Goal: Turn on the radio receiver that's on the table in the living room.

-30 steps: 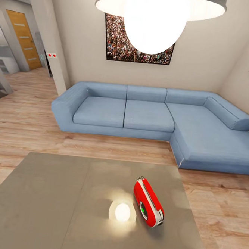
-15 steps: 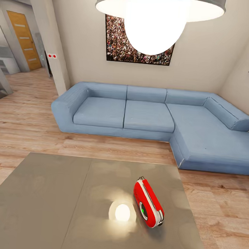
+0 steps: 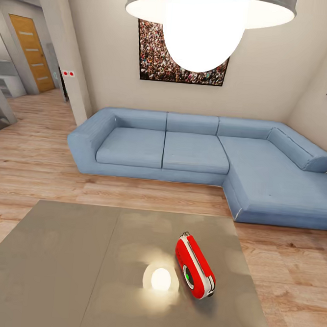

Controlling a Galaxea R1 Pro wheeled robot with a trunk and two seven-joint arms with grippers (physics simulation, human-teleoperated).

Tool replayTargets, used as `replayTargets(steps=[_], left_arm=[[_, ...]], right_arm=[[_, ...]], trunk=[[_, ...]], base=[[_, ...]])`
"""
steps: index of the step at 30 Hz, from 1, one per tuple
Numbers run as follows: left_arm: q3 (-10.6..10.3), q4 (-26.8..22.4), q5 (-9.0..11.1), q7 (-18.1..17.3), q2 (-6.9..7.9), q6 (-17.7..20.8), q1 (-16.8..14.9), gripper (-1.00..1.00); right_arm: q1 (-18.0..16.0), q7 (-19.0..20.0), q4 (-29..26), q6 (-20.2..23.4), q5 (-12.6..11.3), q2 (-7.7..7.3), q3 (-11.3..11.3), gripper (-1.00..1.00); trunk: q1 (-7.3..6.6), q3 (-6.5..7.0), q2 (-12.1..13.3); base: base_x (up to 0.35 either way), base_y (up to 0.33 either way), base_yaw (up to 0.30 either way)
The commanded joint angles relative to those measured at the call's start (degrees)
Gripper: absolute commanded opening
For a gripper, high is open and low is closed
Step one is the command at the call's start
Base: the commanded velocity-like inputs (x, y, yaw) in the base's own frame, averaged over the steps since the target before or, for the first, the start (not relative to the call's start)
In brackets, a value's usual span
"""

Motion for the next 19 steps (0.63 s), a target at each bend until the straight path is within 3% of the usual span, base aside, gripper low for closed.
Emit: replayTargets(steps=[1,19], left_arm=[[0.0,0.0,0.0,0.0,0.0,0.0,0.0,-1.0],[0.0,0.0,0.0,0.0,0.0,0.0,0.0,-1.0]], right_arm=[[0.0,0.0,0.0,0.0,0.0,0.0,0.0,1.0],[0.0,0.0,0.0,-0.1,-0.1,-0.02,0.0,1.0]], trunk=[[0.0,0.0,0.0],[0.0,0.0,0.0]], base=[[0.0,0.0,0.0],[0.0,0.0,0.0]])
